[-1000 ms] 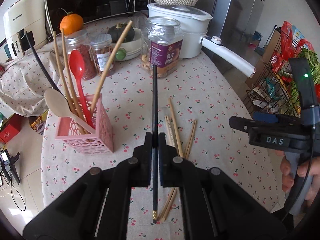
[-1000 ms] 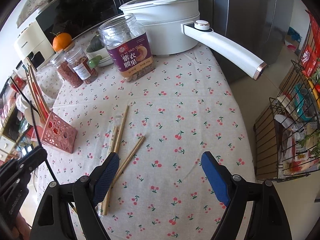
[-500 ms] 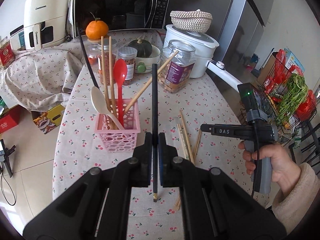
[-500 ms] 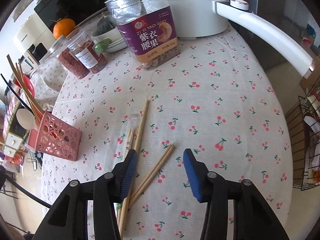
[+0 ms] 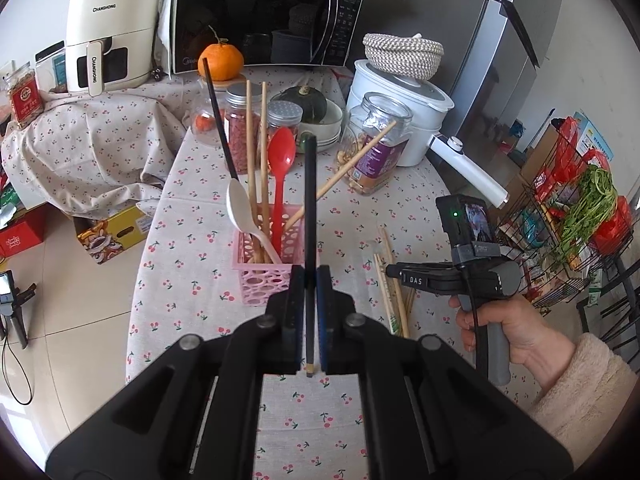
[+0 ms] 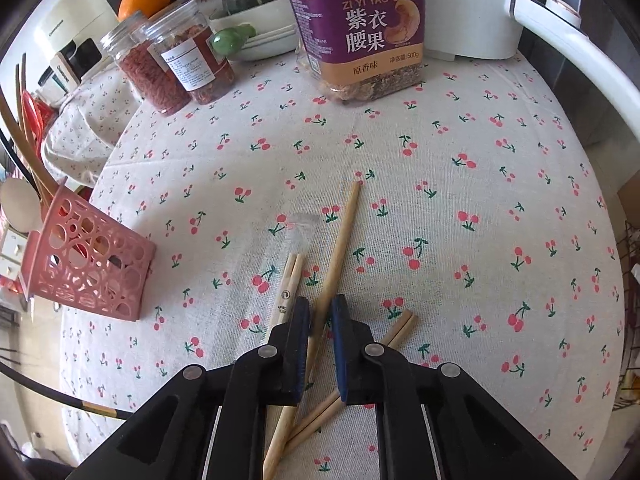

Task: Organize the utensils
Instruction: 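Grasp a wooden chopstick with the right tool while the left tool carries the black chopstick, then lower the black chopstick into the pink holder and open the left tool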

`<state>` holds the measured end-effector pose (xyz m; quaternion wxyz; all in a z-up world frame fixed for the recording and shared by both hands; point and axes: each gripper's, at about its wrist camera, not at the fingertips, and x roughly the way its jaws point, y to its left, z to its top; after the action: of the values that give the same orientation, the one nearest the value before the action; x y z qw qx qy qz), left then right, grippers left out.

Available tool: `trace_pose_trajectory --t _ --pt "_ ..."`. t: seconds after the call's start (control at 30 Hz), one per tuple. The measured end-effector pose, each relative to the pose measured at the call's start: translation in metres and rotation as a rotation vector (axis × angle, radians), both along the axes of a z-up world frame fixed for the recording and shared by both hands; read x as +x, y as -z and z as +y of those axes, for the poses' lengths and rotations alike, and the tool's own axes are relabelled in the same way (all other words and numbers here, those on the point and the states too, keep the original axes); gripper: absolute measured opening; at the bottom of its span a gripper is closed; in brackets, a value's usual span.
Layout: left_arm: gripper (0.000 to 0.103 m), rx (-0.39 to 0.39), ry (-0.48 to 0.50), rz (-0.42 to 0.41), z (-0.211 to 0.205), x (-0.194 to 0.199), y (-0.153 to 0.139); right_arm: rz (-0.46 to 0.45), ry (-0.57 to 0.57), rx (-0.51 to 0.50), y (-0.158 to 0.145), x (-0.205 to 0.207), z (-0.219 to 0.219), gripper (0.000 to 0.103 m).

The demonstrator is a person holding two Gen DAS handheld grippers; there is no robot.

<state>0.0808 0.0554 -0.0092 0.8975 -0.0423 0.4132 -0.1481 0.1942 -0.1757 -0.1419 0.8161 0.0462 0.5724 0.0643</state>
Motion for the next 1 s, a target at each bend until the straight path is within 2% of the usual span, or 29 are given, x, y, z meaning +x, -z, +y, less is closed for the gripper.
trace_pose_trajectory --t 0.1,0.27,0.37,0.53,0.7,0.87,1.0 --pt "0.007 0.023 -0.003 -0.006 -0.001 0.002 0.001 0.012 0.007 -0.008 -0.001 -0.003 0.0 0.008" --pt "0.006 0.008 -0.009 -0.02 0.005 -0.002 -0.006 -0.047 0.015 0.127 -0.028 -0.013 -0.015 0.007" --pt "0.006 0.001 0.008 -0.05 0.006 -0.01 -0.016 -0.13 -0.003 0.182 -0.059 -0.026 -0.022 0.007" --pt "0.006 -0.011 0.016 -0.098 0.006 -0.021 -0.031 -0.29 -0.032 0.183 -0.106 -0.056 -0.017 0.007" --pt "0.006 -0.027 -0.048 -0.209 0.012 -0.035 -0.054 -0.462 -0.061 0.159 -0.15 -0.092 -0.008 0.007" --pt "0.006 -0.054 -0.107 -0.323 0.022 -0.041 -0.072 -0.608 -0.049 0.168 -0.179 -0.111 0.001 0.007" --pt "0.006 -0.037 -0.15 -0.375 0.025 -0.036 -0.074 -0.661 -0.034 0.186 -0.188 -0.114 0.004 0.007"
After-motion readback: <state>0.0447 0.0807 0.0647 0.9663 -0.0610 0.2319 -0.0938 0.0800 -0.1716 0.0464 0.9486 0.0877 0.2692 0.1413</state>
